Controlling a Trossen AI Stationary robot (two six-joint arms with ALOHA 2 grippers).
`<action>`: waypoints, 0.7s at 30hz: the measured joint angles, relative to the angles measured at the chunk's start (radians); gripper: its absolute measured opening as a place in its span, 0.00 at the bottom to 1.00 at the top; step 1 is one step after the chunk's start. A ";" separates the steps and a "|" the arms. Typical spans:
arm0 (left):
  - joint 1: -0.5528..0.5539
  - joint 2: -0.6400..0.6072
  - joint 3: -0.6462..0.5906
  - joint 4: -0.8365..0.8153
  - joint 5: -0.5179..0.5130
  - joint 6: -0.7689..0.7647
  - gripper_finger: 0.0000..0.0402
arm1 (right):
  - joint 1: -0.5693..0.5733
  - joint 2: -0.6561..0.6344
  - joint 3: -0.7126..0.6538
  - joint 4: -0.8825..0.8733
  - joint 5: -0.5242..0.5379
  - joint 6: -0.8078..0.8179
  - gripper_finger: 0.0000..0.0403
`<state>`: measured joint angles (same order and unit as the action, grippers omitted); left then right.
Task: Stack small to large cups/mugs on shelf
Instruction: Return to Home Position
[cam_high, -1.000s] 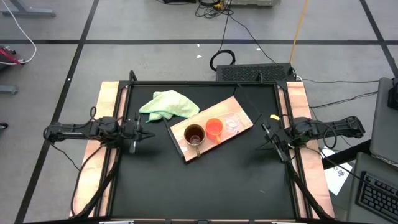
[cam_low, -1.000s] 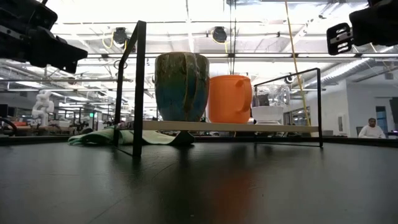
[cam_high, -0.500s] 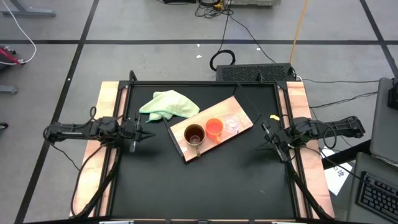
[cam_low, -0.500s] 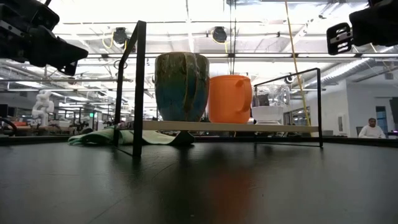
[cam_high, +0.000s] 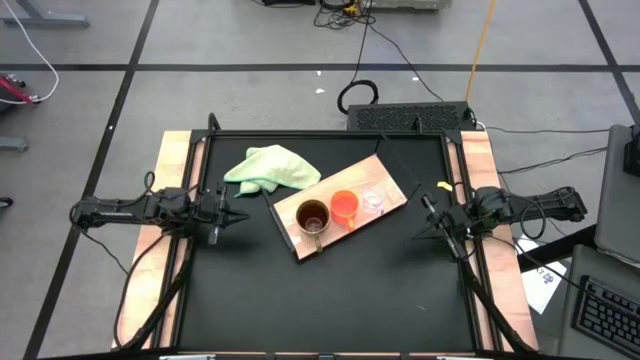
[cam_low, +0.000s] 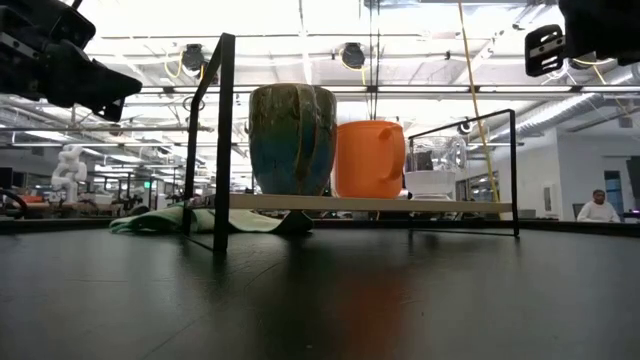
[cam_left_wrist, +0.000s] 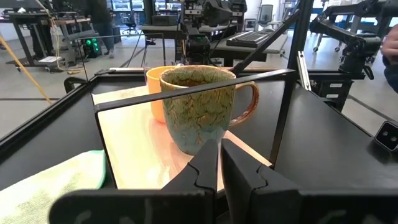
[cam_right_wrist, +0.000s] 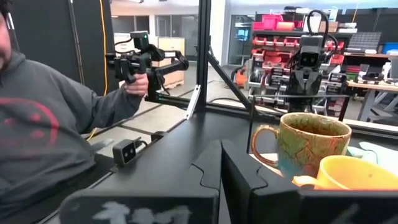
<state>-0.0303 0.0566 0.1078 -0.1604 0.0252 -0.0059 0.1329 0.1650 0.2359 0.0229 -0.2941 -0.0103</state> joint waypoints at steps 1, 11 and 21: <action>0.000 0.000 0.000 0.000 0.000 0.000 0.06 | 0.000 0.000 0.000 0.000 0.000 -0.002 0.00; 0.000 0.000 0.000 0.000 0.000 0.000 0.06 | 0.000 0.000 0.000 0.003 0.000 -0.001 0.00; 0.000 0.000 0.000 0.000 0.000 0.000 0.06 | 0.000 0.000 0.000 0.003 0.000 0.000 0.00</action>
<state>-0.0303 0.0566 0.1081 -0.1606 0.0250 -0.0055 0.1326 0.1650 0.2359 0.0261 -0.2939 -0.0098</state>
